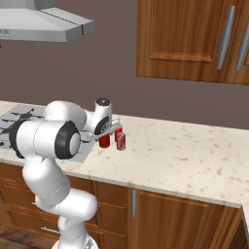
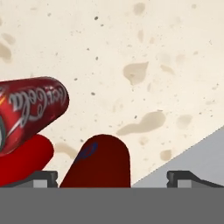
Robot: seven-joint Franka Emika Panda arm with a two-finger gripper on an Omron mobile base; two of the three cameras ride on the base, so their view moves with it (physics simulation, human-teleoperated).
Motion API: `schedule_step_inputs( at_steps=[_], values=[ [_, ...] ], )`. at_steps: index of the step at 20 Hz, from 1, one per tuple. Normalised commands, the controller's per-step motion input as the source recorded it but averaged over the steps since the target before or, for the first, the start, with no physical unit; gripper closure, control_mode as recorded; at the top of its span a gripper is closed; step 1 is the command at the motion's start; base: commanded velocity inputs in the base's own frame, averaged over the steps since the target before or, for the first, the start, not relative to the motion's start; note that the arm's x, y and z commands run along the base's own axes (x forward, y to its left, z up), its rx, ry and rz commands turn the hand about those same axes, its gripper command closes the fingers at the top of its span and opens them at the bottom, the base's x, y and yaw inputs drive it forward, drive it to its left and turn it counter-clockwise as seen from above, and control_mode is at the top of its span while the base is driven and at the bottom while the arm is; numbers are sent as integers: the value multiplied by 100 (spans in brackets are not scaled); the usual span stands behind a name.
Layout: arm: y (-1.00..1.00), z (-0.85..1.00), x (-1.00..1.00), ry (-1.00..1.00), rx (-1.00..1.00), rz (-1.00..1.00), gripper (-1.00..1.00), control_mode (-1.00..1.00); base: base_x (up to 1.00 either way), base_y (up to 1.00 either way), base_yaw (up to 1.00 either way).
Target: Four empty soda cans are scattered around the kitchen. Gather all the cans and cluster them next to the stove for recycling.
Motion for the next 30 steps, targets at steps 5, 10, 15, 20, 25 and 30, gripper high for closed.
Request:
schedule_step_inputs(
  at_steps=[5, 10, 15, 20, 25, 30],
  values=[
    [0, 27, -14, -3, 0, 1, -100, -100, 0, 0, 0],
    [0, 31, -30, -2, 0, 2, -100, -100, 0, 0, 0],
    [0, 24, -42, -1, 0, 1, -100, -100, 0, 0, 0],
    [0, 18, -52, 0, -3, 6, -100, -100, 0, 0, 0],
    [0, 30, -50, 5, -4, 9, -100, -100, 0, 0, 0],
    [0, 26, -53, 10, -8, 13, -100, -100, 0, 0, 0]
  ],
)
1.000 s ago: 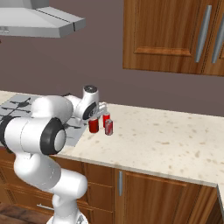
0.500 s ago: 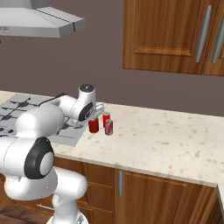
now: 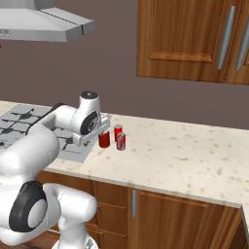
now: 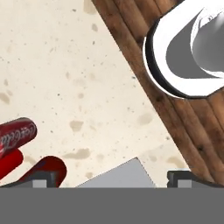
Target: Four empty soda cans are scattered around the kitchen. Gather all the cans and cluster them next to the stove for recycling.
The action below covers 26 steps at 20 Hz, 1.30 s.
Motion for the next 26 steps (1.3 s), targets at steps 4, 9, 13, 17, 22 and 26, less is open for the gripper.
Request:
schedule_step_inputs(
  at_steps=[4, 9, 13, 17, 22, 26],
  values=[
    [2, 17, -49, 9, -13, 21, -100, -100, 0, 0, 0],
    [0, 2, -24, 1, -13, 36, -100, -100, 0, 0, 0],
    [-1, 2, -21, -3, -10, 47, -100, -100, 0, 0, 0],
    [0, 3, -21, -4, -8, 50, -100, -100, 0, 0, 0],
    [0, 9, -25, -2, -10, 47, -100, -100, 0, 0, 0],
    [0, 20, -34, -2, -15, 42, -100, -100, 0, 0, 0]
  ],
)
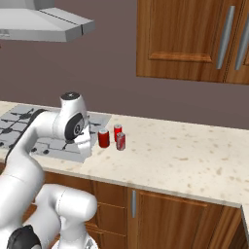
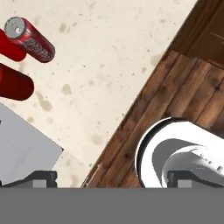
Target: Four empty soda cans are scattered around the kitchen. Gather all the cans and cluster them next to the stove for recycling.
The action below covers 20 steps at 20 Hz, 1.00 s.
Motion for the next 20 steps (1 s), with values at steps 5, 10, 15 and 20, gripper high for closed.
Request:
schedule_step_inputs(
  at_steps=[5, 10, 15, 20],
  values=[
    [0, 36, -36, -8, -16, 36, -100, -100, 0, 0, 0],
    [0, 29, -22, -18, -13, 34, -100, -100, 0, 0, 0],
    [-1, 23, -20, -20, -11, 36, -100, -100, 0, 0, 0],
    [-1, 19, -12, -14, -10, 35, -100, -100, 0, 0, 0]
  ],
)
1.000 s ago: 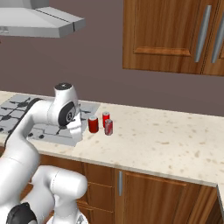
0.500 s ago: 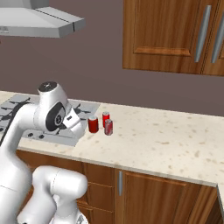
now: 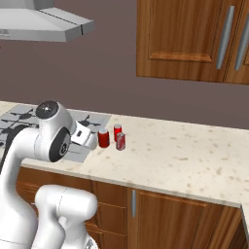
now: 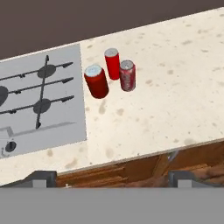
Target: Four empty soda cans are scattered around the kitchen. Gather all the cans and cluster them next to the stove for recycling.
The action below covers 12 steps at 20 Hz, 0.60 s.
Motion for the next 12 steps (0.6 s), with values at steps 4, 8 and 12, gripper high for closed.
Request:
schedule_step_inputs(
  at_steps=[4, 8, 12],
  values=[
    [1, 24, -13, -3, -13, 31, -100, -100, 0, 0, 0],
    [6, 24, -21, 0, -16, 29, -100, -100, 0, 0, 0],
    [11, 20, -26, 0, -15, 21, -100, -100, 0, 0, 0]
  ],
)
